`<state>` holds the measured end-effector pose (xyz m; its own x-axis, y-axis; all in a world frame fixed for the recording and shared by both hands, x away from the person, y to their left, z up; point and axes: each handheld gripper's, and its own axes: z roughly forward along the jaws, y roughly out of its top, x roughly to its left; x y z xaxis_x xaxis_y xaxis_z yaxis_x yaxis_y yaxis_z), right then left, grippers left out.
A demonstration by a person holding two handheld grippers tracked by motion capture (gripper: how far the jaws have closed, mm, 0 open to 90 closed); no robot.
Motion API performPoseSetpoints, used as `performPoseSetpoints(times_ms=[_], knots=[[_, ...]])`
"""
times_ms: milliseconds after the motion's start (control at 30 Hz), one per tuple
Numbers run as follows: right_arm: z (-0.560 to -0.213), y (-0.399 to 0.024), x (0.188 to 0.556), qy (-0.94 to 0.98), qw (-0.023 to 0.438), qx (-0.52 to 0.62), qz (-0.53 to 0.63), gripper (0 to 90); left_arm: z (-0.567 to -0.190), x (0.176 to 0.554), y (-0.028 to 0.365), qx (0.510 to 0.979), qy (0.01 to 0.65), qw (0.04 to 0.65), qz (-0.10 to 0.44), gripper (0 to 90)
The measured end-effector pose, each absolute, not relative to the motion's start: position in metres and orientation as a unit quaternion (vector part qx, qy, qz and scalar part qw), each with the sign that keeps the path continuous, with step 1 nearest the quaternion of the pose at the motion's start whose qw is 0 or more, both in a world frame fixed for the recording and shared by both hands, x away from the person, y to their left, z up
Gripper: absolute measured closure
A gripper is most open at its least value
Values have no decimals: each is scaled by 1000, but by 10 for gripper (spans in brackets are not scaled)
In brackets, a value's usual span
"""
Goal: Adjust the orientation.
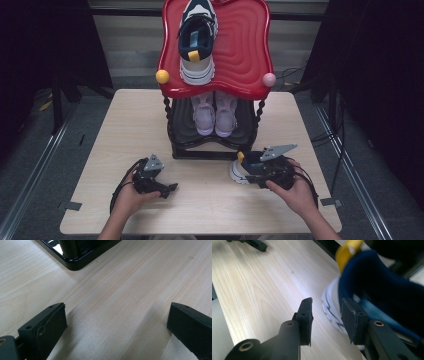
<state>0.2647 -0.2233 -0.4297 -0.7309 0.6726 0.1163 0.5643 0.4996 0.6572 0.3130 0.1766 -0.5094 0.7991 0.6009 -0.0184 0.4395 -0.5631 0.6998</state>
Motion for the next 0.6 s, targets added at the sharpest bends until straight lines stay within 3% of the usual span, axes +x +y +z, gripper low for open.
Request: performPoseSetpoints(times_ms=[400, 600], knots=[[-425, -265, 264, 843, 92, 395, 354, 675, -509, 313, 176, 879, 297, 357, 111, 17], [-416, -256, 260, 843, 90, 384, 366, 601, -508, 313, 176, 880, 297, 355, 110, 16]])
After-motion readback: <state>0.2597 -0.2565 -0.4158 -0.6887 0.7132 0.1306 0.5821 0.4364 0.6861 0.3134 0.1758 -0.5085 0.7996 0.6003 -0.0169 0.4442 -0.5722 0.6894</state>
